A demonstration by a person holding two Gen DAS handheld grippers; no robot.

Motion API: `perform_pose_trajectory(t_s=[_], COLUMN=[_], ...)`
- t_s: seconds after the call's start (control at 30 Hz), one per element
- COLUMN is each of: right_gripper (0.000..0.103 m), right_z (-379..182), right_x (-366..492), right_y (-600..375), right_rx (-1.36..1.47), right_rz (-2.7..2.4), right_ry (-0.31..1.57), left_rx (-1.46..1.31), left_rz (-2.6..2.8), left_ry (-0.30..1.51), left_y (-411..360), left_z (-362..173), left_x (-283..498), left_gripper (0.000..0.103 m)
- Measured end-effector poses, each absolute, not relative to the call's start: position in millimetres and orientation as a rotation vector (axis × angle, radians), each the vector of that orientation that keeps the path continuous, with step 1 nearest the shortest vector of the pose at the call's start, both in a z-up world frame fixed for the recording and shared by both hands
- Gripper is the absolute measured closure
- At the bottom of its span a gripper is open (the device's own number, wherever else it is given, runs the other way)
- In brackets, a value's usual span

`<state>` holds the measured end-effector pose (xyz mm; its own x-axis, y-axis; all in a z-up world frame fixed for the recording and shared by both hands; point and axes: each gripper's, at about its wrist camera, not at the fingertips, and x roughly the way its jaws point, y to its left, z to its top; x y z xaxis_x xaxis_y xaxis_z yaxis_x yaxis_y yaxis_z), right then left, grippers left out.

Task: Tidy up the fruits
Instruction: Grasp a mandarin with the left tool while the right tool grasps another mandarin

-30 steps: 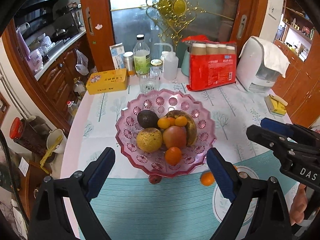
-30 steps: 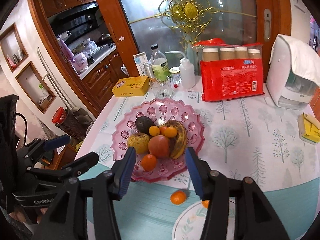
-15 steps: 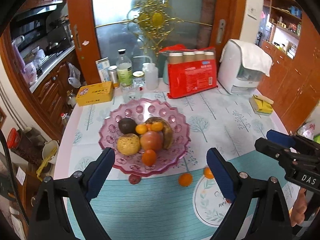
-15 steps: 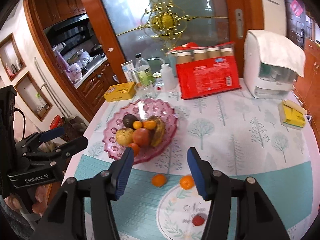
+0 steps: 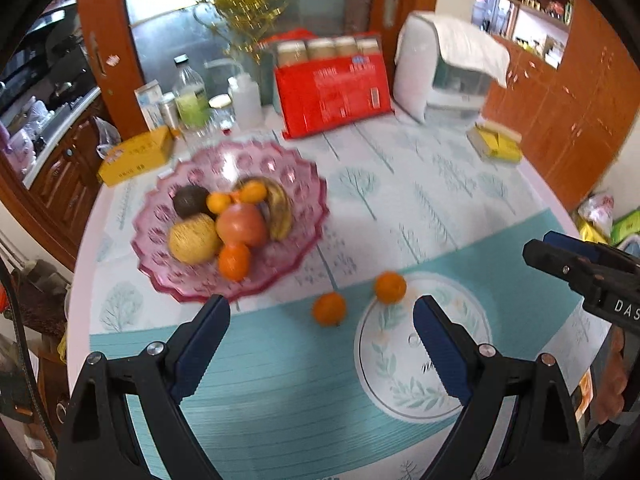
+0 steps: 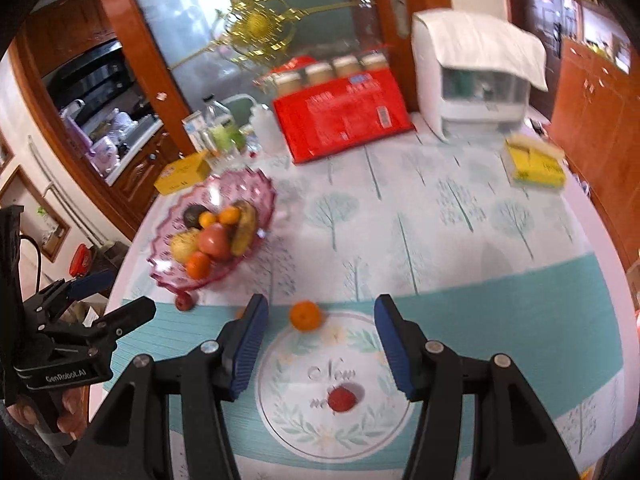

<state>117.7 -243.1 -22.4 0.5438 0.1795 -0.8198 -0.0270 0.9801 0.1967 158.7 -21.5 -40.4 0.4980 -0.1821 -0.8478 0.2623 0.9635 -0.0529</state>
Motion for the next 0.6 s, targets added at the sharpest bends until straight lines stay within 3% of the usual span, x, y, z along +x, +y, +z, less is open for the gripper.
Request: perform_pose_trajectory(t_s=[0.43,0.6], right_gripper=[0.047,0.047], right_z=[-89,-116], right_x=[131,154], right_y=[-231,-218], right_rx=[0.188,0.197], right_rz=[0.093,0.099], right_ry=[1.088,1.119], left_rx=[0.125,0.14], left_rz=[-0.316,-0.319], left_ry=[1.104,1.132], left_y=[-35,-40], left_z=[-124,-155], left_x=[178,193], left_gripper=[0.011,0.024])
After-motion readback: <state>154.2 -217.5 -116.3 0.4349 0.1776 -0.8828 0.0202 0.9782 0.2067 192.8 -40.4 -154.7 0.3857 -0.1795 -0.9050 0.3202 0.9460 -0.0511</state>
